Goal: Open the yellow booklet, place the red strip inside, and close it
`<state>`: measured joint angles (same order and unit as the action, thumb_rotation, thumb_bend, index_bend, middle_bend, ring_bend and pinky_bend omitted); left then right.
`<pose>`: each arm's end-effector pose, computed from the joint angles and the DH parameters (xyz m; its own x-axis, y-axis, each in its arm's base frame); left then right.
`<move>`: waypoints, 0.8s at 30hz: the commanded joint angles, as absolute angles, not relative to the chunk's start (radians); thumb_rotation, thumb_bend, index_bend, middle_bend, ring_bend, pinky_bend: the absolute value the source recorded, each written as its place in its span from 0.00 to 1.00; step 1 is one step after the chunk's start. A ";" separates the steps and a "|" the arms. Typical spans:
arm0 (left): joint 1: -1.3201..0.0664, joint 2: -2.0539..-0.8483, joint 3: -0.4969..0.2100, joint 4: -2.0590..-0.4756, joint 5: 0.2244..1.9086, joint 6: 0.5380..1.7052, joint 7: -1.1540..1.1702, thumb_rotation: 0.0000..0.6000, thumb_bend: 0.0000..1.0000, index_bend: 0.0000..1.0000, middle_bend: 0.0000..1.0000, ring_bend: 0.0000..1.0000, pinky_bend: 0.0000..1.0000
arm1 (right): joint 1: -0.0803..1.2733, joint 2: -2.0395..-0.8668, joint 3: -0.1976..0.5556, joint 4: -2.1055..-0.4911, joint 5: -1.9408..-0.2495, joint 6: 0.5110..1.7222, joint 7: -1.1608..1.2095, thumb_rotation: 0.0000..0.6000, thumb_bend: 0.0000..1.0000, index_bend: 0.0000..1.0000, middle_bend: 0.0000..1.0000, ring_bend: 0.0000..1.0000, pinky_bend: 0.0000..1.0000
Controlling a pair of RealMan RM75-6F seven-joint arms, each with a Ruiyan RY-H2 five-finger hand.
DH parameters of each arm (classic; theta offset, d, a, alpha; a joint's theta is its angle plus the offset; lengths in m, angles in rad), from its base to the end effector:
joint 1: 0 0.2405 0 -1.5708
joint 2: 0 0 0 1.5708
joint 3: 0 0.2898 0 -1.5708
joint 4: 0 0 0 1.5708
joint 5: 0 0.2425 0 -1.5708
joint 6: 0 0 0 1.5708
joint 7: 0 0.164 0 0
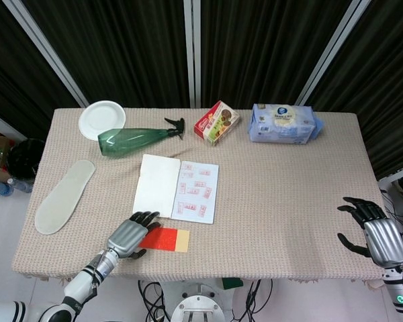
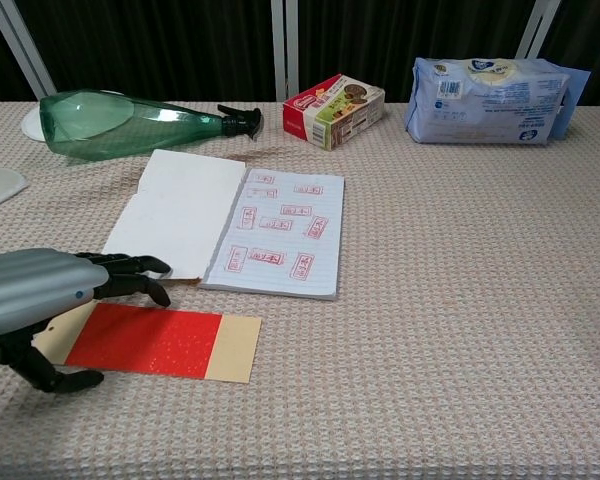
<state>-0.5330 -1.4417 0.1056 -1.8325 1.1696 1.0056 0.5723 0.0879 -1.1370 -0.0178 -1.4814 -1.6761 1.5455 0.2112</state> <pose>-0.2108 0.2308 -0.0683 0.5444 0.4957 0.6767 0.8285 -0.4440 -0.3413 -0.3571 -0.1907 0.1374 0.3141 -0.0368 0.9487 -0.9362 -0.1782 0.3030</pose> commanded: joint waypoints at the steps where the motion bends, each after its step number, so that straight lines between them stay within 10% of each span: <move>1: -0.531 -1.446 0.103 -1.828 1.173 1.014 0.577 1.00 0.26 0.17 0.00 0.00 0.10 | 0.088 -1.137 -0.018 -1.482 -1.677 1.546 0.210 1.00 0.21 0.32 0.18 0.18 0.21; 24: -0.510 -1.429 0.118 -1.854 1.200 1.064 0.588 1.00 0.26 0.31 0.00 0.00 0.10 | 0.087 -1.140 -0.019 -1.476 -1.678 1.549 0.218 1.00 0.21 0.32 0.18 0.18 0.21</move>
